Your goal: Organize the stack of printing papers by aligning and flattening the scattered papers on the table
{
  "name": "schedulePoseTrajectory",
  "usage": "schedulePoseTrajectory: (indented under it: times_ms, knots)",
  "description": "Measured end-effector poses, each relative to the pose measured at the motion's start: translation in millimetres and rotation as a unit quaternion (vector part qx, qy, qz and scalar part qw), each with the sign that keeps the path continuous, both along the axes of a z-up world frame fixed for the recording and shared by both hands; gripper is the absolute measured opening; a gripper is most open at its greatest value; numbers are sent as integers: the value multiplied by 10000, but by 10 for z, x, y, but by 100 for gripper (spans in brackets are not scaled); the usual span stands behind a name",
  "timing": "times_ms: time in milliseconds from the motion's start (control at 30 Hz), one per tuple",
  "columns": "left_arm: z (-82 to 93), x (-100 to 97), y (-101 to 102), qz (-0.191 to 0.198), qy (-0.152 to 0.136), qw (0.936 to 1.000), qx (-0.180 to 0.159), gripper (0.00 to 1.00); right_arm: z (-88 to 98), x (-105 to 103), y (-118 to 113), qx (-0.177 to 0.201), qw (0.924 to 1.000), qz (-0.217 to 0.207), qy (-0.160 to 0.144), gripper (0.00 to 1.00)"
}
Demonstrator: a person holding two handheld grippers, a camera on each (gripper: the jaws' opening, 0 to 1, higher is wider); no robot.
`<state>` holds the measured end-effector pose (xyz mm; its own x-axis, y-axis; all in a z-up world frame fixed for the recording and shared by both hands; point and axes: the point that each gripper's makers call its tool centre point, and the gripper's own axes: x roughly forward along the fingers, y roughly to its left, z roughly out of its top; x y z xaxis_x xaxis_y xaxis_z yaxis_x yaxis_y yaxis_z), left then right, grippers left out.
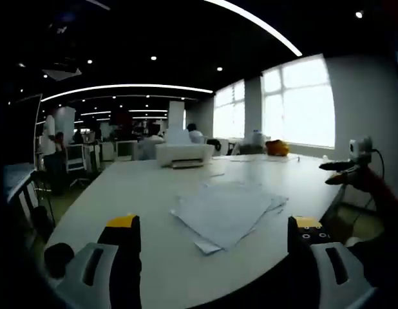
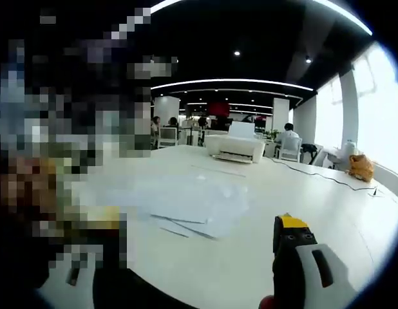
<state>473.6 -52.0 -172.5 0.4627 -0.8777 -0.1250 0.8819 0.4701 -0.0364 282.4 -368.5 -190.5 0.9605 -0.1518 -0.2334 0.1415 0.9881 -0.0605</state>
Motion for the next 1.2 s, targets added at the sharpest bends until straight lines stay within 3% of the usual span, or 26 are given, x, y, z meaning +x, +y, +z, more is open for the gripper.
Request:
schedulePoseTrajectory:
  times_ms: [1200]
  knots:
    - [22, -6, 10, -8, -12, 10000, -37, 97, -3, -8, -7, -7, 10000, -18, 23, 90]
